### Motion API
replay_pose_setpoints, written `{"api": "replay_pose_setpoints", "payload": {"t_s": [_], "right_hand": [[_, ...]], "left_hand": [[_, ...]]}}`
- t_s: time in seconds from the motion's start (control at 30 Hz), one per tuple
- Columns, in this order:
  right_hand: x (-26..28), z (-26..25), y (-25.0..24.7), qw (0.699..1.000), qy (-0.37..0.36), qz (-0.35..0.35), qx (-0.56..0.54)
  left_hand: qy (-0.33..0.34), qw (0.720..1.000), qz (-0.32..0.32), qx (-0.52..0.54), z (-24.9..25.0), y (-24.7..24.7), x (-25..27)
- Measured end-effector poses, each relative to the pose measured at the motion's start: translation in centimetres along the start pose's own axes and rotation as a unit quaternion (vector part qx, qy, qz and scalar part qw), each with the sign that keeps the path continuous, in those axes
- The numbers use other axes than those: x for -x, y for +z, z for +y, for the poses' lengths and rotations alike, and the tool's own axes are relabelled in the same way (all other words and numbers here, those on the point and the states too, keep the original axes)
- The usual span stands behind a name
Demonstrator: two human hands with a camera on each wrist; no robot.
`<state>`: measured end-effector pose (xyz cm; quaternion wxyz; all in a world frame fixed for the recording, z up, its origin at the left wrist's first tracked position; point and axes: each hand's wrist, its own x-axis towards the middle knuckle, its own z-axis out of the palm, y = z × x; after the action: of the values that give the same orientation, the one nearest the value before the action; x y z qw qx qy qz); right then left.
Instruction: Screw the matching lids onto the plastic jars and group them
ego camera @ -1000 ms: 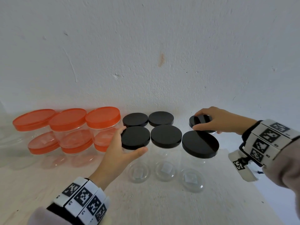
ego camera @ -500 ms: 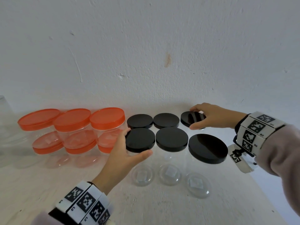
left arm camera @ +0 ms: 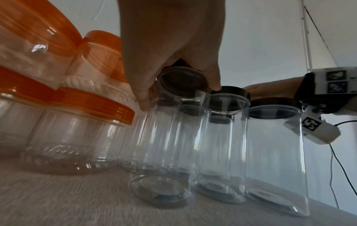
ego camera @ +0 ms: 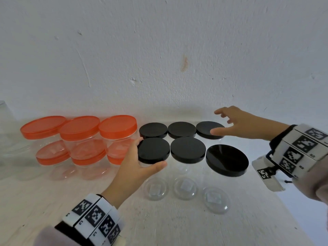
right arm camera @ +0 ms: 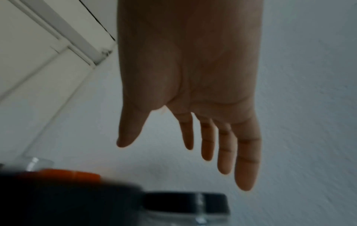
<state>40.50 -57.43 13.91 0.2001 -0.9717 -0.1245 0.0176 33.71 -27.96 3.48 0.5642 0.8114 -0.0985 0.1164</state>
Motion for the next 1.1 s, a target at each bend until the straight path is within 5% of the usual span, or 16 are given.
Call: {"api": "replay_pose_setpoints", "payload": {"t_s": [0.1, 0.27, 0.6, 1.1], "right_hand": [[2.8, -1.6, -0.1, 1.0, -0.003, 0.005, 0.003], [6.7, -2.3, 2.0, 0.995, 0.008, -0.087, 0.051], [5.6, -1.6, 3.1, 0.999, 0.049, 0.009, -0.004], [5.2, -1.1, 3.5, 0.998, 0.05, 0.021, -0.028]], "left_hand": [[-0.002, 1.0, 0.0, -0.001, 0.0, 0.0, 0.0], [-0.007, 1.0, -0.004, -0.01, 0.1, -0.1, 0.0], [-0.007, 1.0, -0.009, -0.013, 0.3, -0.2, -0.1], [-0.028, 0.999, -0.007, -0.016, 0.3, -0.3, -0.4]]}}
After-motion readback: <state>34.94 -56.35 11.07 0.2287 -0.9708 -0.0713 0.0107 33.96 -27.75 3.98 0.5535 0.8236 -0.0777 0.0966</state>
